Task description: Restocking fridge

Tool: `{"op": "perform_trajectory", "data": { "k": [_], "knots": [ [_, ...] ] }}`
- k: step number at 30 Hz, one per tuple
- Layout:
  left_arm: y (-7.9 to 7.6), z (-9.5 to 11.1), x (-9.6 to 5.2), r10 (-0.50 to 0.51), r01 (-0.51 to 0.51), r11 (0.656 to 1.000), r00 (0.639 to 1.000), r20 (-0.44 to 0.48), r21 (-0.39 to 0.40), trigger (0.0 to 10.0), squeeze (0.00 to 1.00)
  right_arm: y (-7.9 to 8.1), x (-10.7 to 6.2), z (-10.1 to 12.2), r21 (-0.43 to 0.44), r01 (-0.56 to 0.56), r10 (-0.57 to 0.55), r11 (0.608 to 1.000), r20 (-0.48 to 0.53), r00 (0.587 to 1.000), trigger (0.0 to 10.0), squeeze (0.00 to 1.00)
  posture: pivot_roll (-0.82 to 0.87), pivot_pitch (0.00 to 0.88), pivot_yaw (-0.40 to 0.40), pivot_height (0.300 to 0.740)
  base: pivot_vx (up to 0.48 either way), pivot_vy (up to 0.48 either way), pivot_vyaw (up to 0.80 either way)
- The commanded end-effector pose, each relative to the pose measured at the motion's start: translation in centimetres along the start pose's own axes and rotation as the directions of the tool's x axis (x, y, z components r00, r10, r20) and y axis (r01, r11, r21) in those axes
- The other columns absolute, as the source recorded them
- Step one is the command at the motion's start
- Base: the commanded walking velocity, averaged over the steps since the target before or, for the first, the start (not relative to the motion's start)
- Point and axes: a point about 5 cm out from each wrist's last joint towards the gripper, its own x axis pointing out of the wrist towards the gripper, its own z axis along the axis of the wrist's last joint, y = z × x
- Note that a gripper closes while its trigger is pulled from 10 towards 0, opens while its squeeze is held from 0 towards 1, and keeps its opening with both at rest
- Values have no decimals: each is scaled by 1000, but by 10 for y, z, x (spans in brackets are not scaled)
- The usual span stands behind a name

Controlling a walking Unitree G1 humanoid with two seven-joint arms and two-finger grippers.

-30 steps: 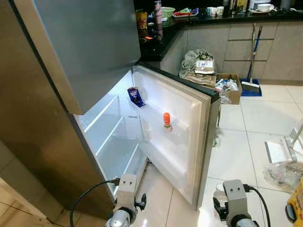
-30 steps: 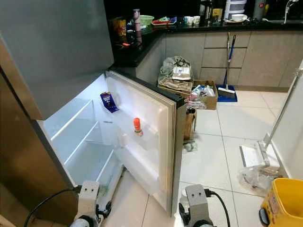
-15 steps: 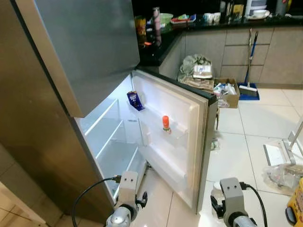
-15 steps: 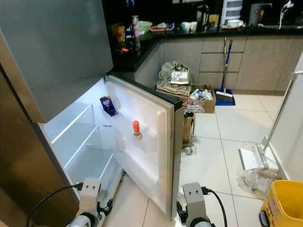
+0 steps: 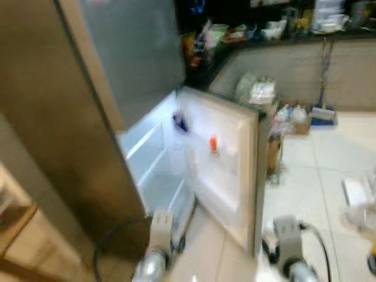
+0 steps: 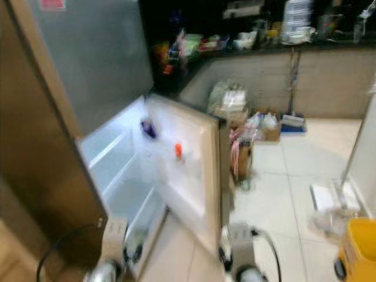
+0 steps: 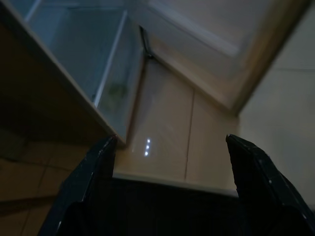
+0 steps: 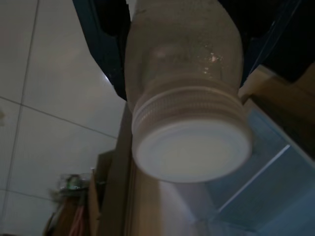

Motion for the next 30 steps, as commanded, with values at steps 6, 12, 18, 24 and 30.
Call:
{"op": "perform_trajectory", "data": {
  "k": [6, 12, 18, 24, 30],
  "knots": [
    [-1, -7, -3, -9, 9, 1000, 1000, -17, 9, 10000, 0, 2, -3, -2, 8, 2, -2, 1000, 23, 1000, 10000, 0, -117, 8, 101, 740, -374, 0, 0],
    [-3, -12, -4, -19, 19, 1000, 999, -30, 7, 10000, 0, 1, -6, -6, 3, -1, 1, 1000, 17, 1000, 10000, 0, -122, 20, 101, 740, -179, 0, 0],
    [-4, -14, -6, -25, 24, 1000, 999, -24, -8, 10000, 0, -1, -10, -10, -2, -2, 2, 1000, 14, 1000, 10000, 0, -131, 30, 103, 740, 0, 0, 0],
    [-6, -13, -6, -29, 28, 999, 999, -21, -18, 10000, 0, -3, -13, -13, -4, 1, -1, 1000, 11, 1000, 10000, 0, -137, 28, 107, 740, 0, 0, 0],
    [-8, -12, -5, -45, 45, 999, 999, -27, -14, 10000, 0, -4, -14, -13, -2, 5, -5, 1000, 13, 1000, 10000, 0, -140, 25, 111, 740, 92, 0, 0]
  ]
}}
